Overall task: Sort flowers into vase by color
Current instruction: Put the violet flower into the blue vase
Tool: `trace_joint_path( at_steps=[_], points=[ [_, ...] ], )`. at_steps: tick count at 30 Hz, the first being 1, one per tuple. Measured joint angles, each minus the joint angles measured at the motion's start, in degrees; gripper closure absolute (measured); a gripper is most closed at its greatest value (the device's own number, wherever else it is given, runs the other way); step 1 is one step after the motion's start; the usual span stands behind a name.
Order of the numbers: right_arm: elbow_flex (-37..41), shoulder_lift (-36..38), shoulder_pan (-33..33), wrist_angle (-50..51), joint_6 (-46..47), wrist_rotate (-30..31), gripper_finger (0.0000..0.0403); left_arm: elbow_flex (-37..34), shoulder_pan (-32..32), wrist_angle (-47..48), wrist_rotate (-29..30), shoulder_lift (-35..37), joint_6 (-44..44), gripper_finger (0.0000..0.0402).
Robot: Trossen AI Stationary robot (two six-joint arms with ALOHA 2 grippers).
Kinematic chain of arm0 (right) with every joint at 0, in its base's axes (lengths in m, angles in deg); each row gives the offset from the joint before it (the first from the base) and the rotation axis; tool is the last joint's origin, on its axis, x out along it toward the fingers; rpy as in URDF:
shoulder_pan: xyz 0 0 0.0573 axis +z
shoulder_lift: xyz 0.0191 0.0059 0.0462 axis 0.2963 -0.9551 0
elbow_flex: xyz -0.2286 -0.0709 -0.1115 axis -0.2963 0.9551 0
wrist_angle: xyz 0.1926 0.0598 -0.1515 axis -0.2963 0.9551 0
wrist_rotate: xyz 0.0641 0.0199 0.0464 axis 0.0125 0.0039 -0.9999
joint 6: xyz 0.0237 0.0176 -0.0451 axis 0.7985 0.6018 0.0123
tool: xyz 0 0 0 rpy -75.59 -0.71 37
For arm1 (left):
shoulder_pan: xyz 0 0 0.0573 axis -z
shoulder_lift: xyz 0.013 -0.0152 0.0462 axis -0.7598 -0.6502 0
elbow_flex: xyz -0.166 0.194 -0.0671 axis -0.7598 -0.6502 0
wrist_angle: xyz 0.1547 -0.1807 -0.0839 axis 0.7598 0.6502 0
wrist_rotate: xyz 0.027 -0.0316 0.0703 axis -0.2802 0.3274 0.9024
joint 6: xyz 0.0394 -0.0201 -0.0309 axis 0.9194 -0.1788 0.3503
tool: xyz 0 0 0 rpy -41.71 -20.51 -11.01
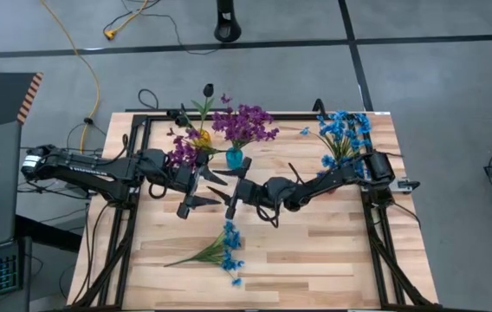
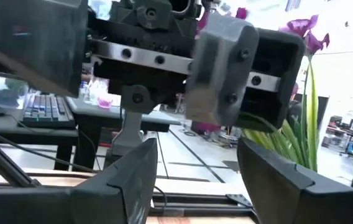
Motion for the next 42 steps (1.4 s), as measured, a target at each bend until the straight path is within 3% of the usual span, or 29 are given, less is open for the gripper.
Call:
trace_joint_path(
  at_steps=[6, 13, 18, 28, 42],
  points=[
    [-1.1, -0.1, -1.0, -0.2, 0.1, -0.6, 0.0154, 0.0, 0.0, -0.1, 0.0, 0.0, -0.2, 0.0166],
    [-6.3, -6.4, -1.3, -1.6, 0.1, -0.7, 0.0154, 0.0, 0.0, -0.1, 0.1, 0.0, -0.2, 0.0166],
    [-9.0, -10.2, -1.2, -9.0, -1.8, -0.4, 0.0154, 0.0, 0.0, 0.0, 0.1, 0.0, -0.6, 0.0166],
    [-9.8, -11.0, -1.3, -10.9, -1.8, 2.1, 0.0157, 0.0, 0.0, -0.2, 0.0, 0.0, -0.4, 0.0166],
    [-12.0, -11.0, -2.1, -7.6, -0.1, 2.5, 0.0267, 0.0, 0.0, -0.1, 0.5, 0.0, -0.5, 0.0166]
  ],
)
